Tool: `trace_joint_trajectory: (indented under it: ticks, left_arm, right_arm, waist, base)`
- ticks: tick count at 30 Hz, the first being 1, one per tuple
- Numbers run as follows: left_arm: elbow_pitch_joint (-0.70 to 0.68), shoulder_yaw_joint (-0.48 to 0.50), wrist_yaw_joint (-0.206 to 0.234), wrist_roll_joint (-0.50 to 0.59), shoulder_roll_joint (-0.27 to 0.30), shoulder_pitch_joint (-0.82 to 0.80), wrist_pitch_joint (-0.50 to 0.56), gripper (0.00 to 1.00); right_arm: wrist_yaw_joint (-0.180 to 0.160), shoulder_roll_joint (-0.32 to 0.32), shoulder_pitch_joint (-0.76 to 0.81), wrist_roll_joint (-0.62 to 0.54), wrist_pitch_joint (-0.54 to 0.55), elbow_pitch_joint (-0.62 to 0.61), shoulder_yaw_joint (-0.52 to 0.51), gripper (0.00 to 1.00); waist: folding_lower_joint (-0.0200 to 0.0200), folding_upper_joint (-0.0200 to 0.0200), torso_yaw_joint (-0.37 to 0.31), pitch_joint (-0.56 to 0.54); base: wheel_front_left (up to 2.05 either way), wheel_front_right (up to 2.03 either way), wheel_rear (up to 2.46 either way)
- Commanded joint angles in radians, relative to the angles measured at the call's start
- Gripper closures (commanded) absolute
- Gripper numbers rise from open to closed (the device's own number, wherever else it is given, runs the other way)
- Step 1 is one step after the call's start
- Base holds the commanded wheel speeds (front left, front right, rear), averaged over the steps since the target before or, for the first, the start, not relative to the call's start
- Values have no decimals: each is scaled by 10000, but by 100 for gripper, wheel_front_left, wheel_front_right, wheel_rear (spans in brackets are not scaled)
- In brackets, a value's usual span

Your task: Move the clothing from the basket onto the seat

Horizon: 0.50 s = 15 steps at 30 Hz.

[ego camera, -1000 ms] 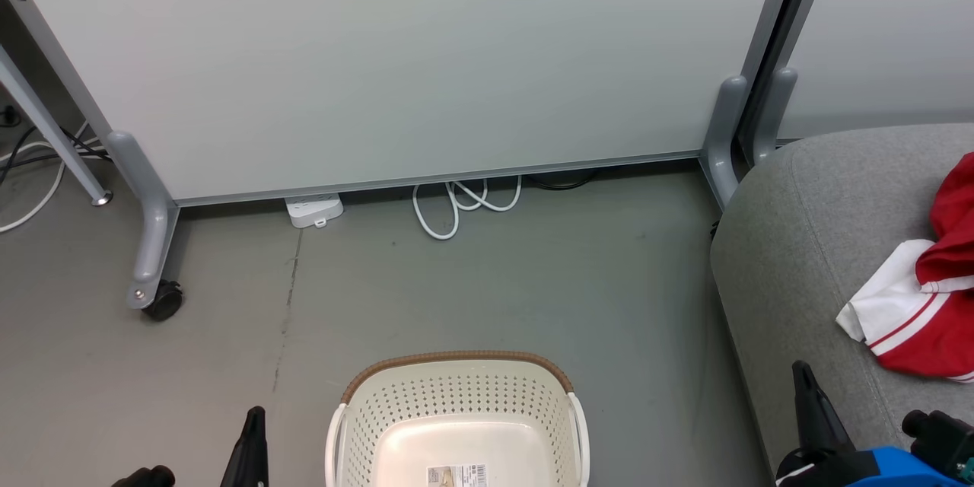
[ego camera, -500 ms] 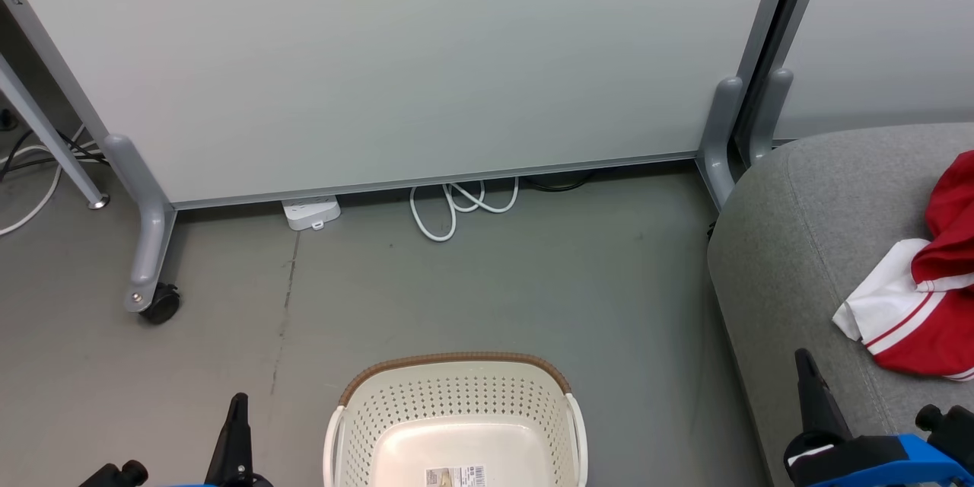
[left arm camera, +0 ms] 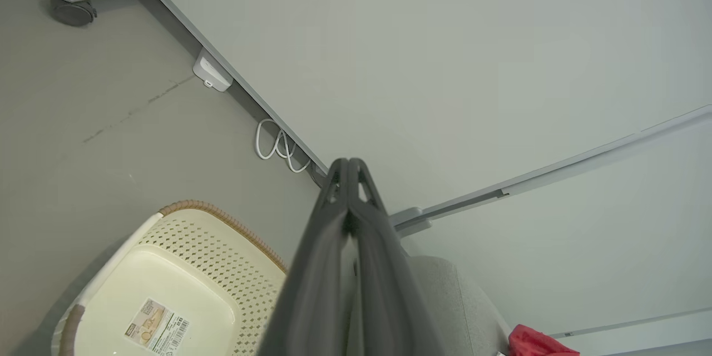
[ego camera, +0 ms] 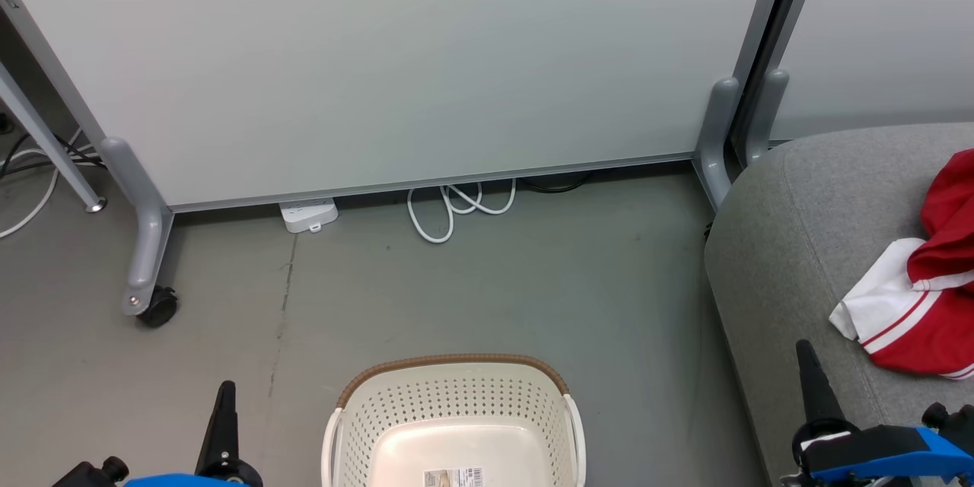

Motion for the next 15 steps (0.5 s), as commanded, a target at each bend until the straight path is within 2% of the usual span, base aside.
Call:
trace_joint_trajectory:
  ticks: [1,15]
  left_arm:
    - [-164,80,-36,-351,82,-272,93,100]
    - [-319,269,-44,-1651,102,-386,449,100]
  right_arm:
    - [-3,-40,-265,413,61,-52,-28,100]
    - [-4,-47,-442,1875,275,32,-52,100]
  waist:
    - [-1,0,-8,-5]
    - [-1,0,-58,-34]
  base:
    - [0,0,0]
    - [0,0,0]
